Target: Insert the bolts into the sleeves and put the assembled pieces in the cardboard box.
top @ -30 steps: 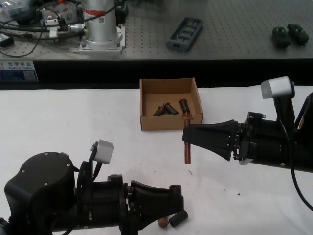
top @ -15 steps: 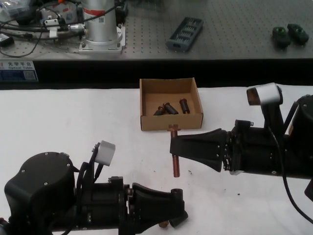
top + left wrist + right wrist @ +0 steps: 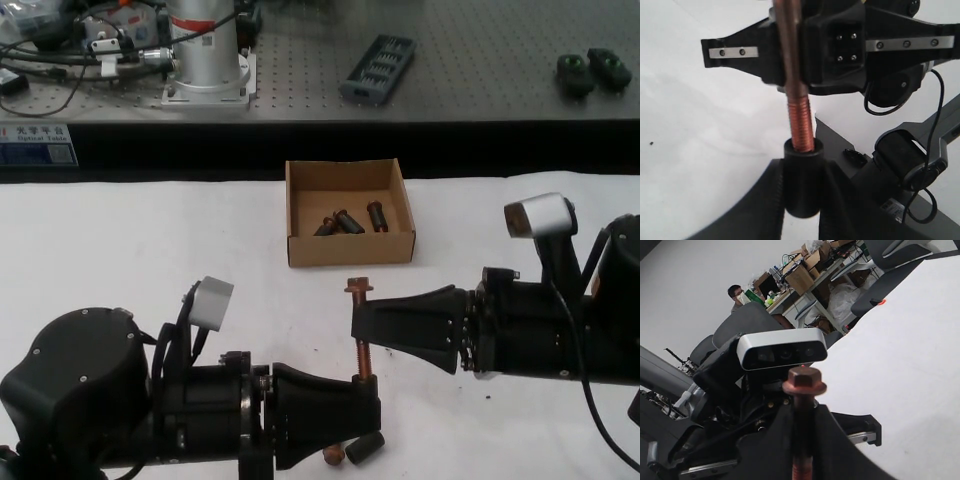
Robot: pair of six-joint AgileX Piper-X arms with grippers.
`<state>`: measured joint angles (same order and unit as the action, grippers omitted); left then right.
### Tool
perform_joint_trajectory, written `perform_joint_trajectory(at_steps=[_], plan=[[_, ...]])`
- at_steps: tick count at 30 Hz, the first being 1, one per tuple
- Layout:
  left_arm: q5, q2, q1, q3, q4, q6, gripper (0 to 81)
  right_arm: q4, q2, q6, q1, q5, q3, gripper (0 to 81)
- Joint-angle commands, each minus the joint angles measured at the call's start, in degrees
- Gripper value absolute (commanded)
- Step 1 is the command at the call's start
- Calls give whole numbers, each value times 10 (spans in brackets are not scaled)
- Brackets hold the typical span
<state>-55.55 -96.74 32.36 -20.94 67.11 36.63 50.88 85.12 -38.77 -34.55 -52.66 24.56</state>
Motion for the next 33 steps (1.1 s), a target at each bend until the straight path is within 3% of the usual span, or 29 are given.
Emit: perform_joint_trajectory(at_steps=[1,16,20,21,24,26,33], plan=[[2,0,1,-5,24,13,83,10,-8,4,0,-10,-5,43],[28,0,1,-33,20,114,83,41,-8,12,0,-50,-5,43],[24,0,1,-33,15,114,83,63,-8,3,4,-95,-2,20],[24,0,1,-33,15,114,83,63,-8,-7,5,-102,-2,65],[35,0,1,-33,15,110,83,60,-8,-52,6,-96,-2,324],[57,0,1,-33,15,104,83,62,-8,-83,6,-84,-2,406],[104,0,-10,-33,15,93,83,65,-8,-118,32,-31,-1,321]])
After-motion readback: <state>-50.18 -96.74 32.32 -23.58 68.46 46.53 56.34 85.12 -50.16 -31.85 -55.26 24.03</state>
